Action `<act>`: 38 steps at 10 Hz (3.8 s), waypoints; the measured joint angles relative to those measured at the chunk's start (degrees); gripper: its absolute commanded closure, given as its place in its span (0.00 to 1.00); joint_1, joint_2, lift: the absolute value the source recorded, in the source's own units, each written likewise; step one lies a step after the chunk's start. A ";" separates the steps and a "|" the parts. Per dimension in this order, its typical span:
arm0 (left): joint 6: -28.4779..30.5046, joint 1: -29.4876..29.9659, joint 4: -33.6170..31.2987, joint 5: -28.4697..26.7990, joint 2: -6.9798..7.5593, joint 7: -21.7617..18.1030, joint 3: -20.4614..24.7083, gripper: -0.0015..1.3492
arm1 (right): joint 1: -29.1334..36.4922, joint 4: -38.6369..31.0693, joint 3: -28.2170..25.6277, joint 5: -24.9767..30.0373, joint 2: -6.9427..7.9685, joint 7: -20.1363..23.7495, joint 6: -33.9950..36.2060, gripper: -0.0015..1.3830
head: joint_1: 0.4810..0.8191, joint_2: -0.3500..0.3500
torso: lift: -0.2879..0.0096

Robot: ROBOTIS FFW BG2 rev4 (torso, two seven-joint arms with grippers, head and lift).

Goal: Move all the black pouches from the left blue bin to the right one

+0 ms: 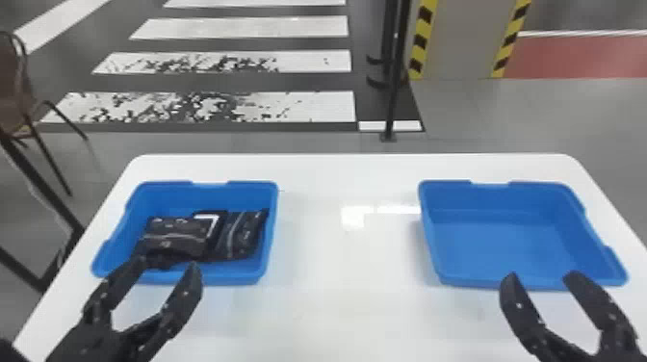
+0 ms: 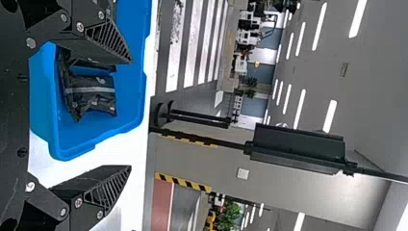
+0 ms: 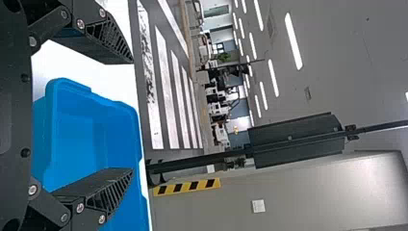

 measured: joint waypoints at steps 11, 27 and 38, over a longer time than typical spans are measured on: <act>7.08 -4.64 0.56 0.34 -0.59 0.00 2.53 0.21 | 0.14 0.02 -0.03 -0.45 -0.17 -0.07 0.06 0.18 | 0.63 0.60 | 0.50; 47.79 -43.99 26.57 -3.57 7.52 -2.04 -4.78 0.23 | -0.98 1.11 0.47 -0.80 -0.14 0.01 0.05 0.17 | 0.63 0.53 | 0.50; 42.26 -42.00 24.12 -12.83 7.82 -4.82 -4.36 0.89 | -1.07 1.76 0.65 -1.99 -0.18 0.10 0.10 0.17 | 0.63 0.58 | 0.50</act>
